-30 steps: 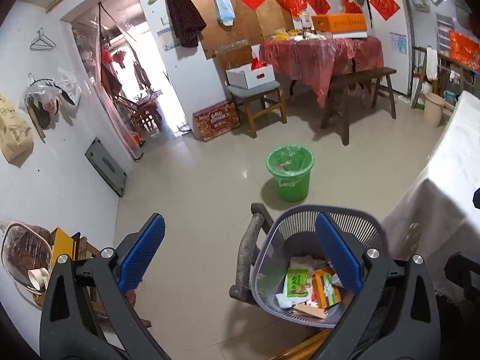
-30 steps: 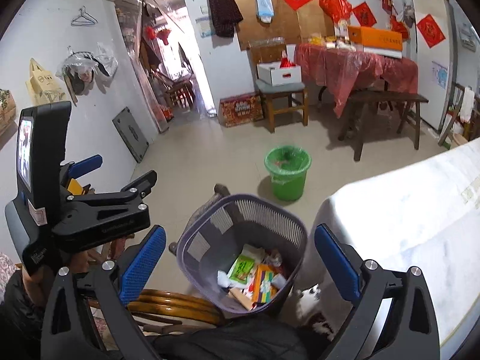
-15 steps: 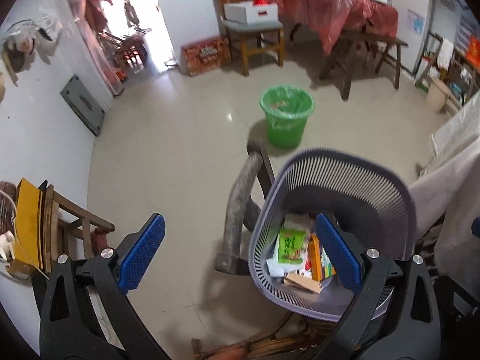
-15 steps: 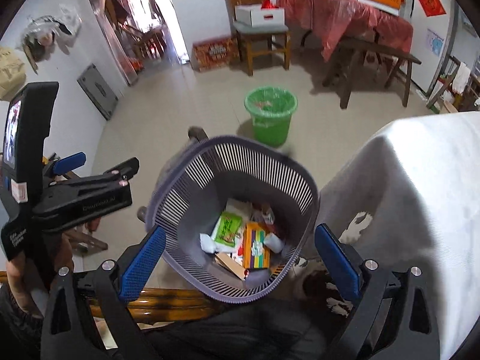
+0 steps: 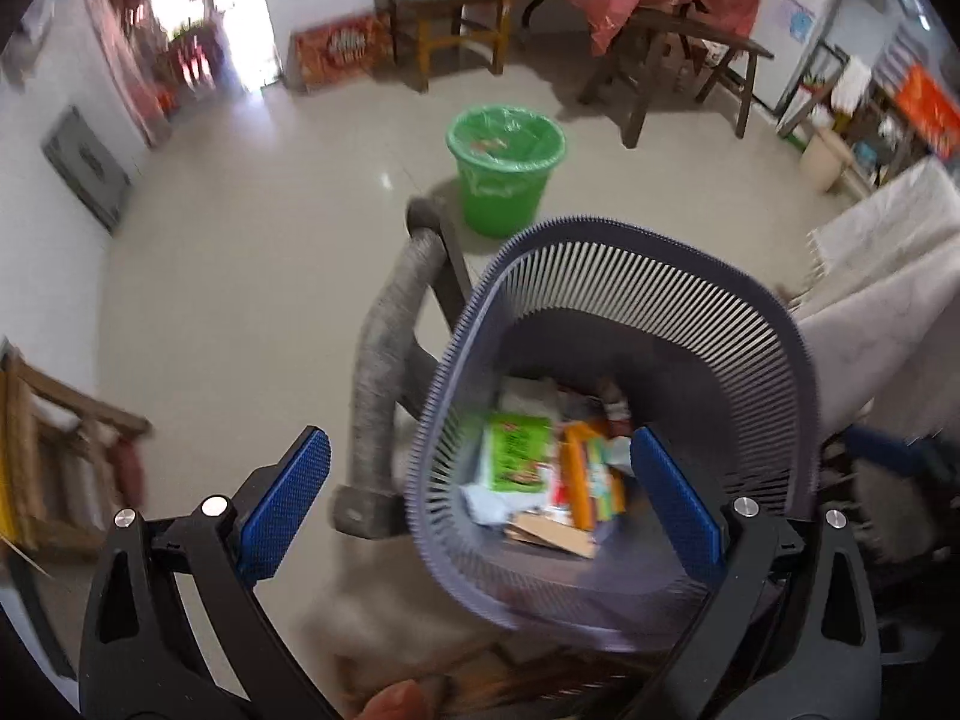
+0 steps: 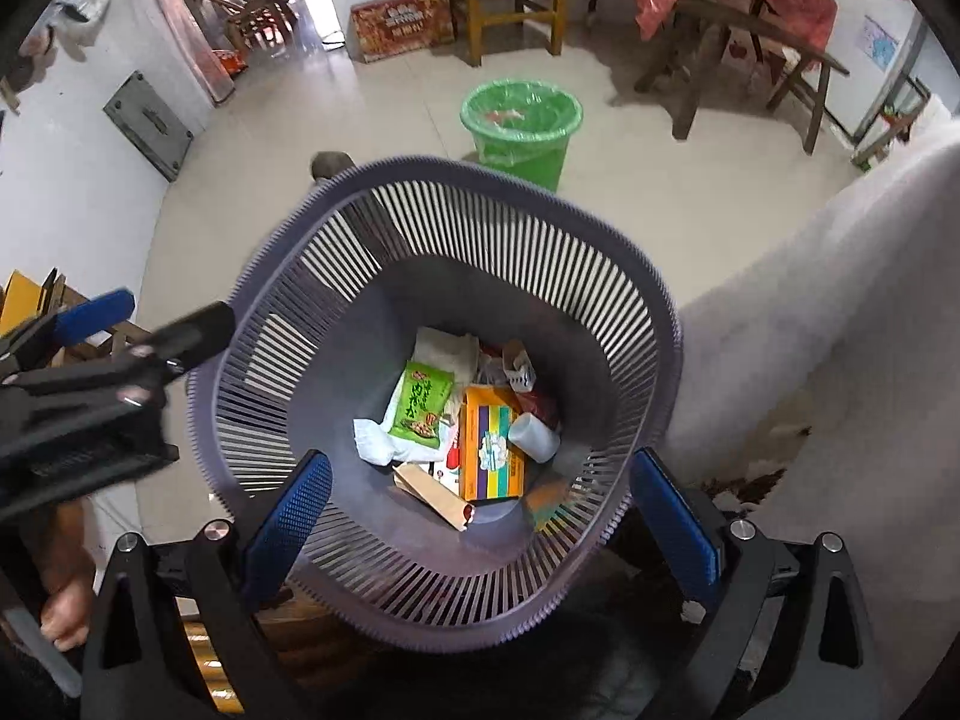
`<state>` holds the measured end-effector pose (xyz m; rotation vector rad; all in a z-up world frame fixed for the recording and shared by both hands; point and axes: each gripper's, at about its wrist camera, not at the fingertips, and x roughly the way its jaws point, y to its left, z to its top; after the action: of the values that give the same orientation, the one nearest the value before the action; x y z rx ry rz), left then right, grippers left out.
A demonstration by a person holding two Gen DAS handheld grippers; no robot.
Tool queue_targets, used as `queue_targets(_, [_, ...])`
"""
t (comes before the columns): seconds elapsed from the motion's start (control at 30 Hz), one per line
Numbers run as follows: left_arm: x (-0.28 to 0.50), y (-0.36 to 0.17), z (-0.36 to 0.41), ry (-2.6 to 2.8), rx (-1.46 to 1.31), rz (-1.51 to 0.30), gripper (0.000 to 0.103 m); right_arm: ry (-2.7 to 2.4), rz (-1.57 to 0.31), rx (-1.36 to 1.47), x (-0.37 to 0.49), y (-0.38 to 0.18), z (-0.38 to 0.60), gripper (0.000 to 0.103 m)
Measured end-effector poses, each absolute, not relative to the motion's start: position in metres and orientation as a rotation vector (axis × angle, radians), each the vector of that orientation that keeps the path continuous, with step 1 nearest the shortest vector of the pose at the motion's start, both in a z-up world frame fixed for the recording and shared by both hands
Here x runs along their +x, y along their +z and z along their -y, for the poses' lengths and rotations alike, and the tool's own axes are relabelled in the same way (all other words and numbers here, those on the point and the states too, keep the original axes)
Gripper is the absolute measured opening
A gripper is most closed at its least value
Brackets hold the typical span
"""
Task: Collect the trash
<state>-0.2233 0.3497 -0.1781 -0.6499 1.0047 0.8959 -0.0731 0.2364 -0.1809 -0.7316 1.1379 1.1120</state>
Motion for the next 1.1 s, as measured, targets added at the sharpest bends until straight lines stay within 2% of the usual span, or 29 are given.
queue_targets(0.33, [-0.192, -0.167, -0.327, 0.848, -0.5, -1.044, 0.096, 1.083, -1.146, -0.758, -0.065, -0.188, -0.234, 0.098])
queue_targets(1.1, [-0.169, -0.187, -0.322, 0.752, -0.45, -1.172, 0.096, 1.066, -1.174, -0.787, -0.057, -0.196, -0.224, 0.098])
